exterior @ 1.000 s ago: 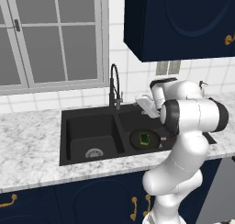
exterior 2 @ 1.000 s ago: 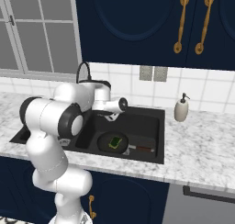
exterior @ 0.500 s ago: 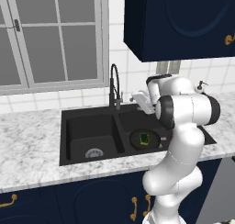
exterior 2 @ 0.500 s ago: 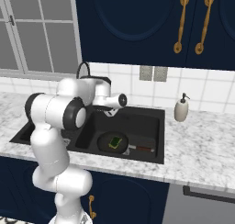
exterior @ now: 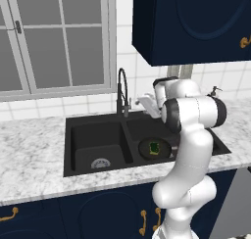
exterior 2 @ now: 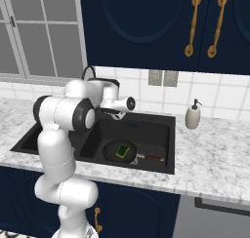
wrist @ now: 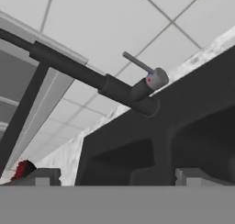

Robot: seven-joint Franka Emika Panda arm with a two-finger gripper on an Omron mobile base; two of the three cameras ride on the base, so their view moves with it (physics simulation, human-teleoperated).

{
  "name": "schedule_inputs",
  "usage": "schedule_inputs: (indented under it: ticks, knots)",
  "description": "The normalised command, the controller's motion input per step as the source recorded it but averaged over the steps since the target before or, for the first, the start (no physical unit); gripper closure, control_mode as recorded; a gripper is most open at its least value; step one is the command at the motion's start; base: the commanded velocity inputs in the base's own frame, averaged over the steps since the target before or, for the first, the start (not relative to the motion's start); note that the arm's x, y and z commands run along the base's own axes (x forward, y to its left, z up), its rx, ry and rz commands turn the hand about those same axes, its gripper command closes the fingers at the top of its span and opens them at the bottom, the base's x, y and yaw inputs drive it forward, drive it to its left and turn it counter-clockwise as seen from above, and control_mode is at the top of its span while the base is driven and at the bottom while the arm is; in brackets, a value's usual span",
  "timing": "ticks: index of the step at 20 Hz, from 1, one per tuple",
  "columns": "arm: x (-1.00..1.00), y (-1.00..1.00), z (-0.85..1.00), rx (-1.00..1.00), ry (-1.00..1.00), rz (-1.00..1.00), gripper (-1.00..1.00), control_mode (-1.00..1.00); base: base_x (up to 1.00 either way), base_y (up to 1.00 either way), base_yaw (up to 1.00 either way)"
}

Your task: Pick the pan and sponge and place them into the sink. Then turn on the water.

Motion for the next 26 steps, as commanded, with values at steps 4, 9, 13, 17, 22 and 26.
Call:
schedule_inputs:
  ticks: [4,9,13,17,22,26]
  knots:
    - [0.35,0.08,-0.07,0.00,-0.02,0.00,-1.00,-1.00,0.00,0.00,0.00]
    - [0.40,0.13,-0.19,0.00,-0.03,0.00,-1.00,-1.00,0.00,0.00,0.00]
    - [0.40,0.02,-0.20,0.00,-0.02,0.00,-1.00,-1.00,0.00,0.00,0.00]
    - [0.36,0.00,-0.14,0.00,-0.01,0.00,-1.00,-1.00,0.00,0.00,0.00]
    - [0.31,0.00,-0.09,0.02,0.00,0.00,-1.00,-1.00,0.00,0.00,0.00]
    - [0.29,0.00,-0.08,0.01,0.00,0.00,-1.00,-1.00,0.00,0.00,0.00]
